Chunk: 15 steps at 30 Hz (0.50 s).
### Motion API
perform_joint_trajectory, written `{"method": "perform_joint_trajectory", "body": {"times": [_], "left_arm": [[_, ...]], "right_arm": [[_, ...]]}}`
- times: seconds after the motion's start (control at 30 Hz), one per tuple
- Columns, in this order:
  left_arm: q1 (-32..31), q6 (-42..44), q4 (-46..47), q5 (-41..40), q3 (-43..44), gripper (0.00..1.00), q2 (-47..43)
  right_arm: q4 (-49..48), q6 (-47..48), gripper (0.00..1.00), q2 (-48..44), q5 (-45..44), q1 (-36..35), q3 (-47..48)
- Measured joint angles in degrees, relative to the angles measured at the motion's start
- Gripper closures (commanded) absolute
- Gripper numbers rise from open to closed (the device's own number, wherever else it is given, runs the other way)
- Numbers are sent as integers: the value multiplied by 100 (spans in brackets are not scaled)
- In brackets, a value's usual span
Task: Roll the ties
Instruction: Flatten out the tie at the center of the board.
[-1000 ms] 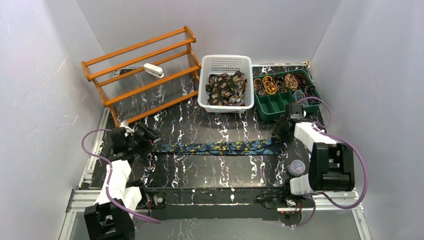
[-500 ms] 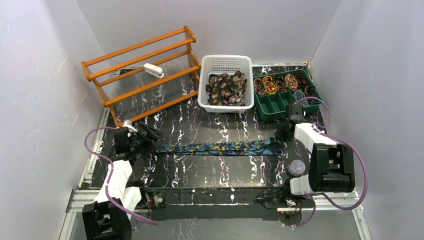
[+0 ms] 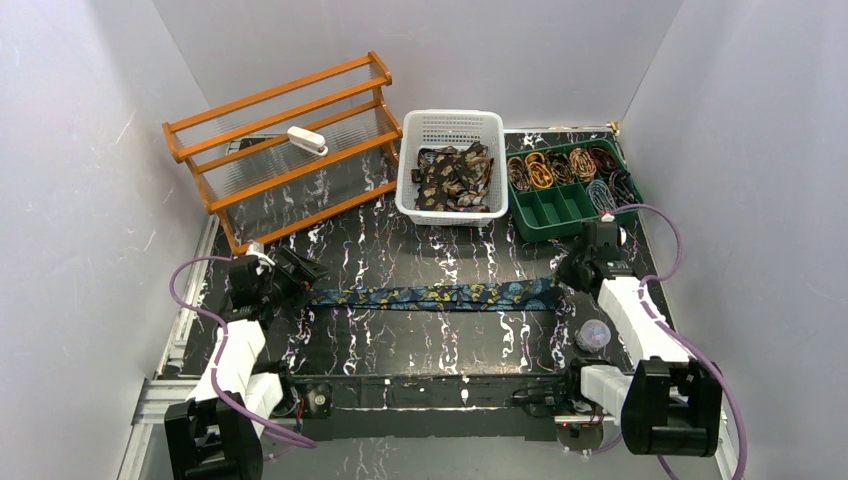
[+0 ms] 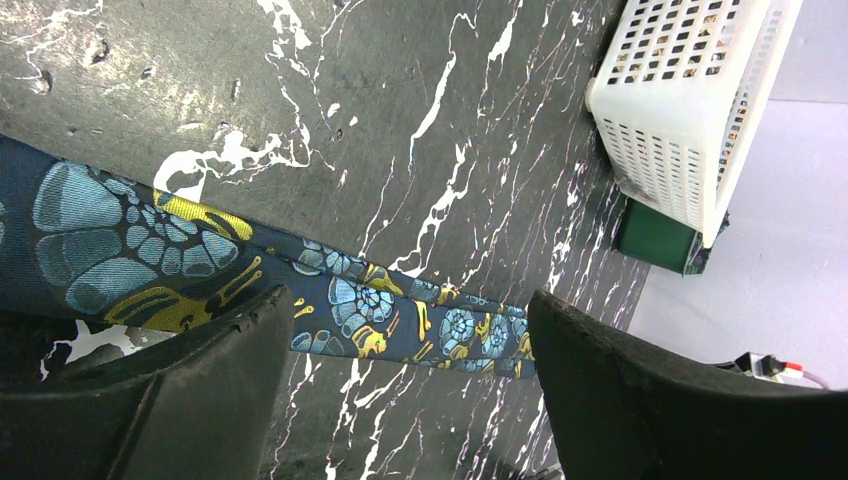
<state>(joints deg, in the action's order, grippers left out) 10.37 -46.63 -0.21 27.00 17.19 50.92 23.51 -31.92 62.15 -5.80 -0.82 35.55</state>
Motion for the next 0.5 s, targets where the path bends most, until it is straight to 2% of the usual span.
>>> {"method": "perform_joint_trajectory", "body": {"times": [0.1, 0.17, 0.2, 0.37, 0.5], "left_arm": [[0, -20, 0, 0, 0, 17, -2], [0, -37, 0, 0, 0, 17, -2], [0, -50, 0, 0, 0, 17, -7], [0, -55, -2, 4, 0, 16, -96], [0, -52, -31, 7, 11, 16, -245]], "right_arm": [[105, -219, 78, -170, -52, 0, -214], [219, -319, 42, -166, -138, 0, -245], [258, -385, 35, -164, -208, 0, -245], [404, -315, 32, -136, -306, 0, -39], [98, 2, 35, -227, 570, 7, 205]]}}
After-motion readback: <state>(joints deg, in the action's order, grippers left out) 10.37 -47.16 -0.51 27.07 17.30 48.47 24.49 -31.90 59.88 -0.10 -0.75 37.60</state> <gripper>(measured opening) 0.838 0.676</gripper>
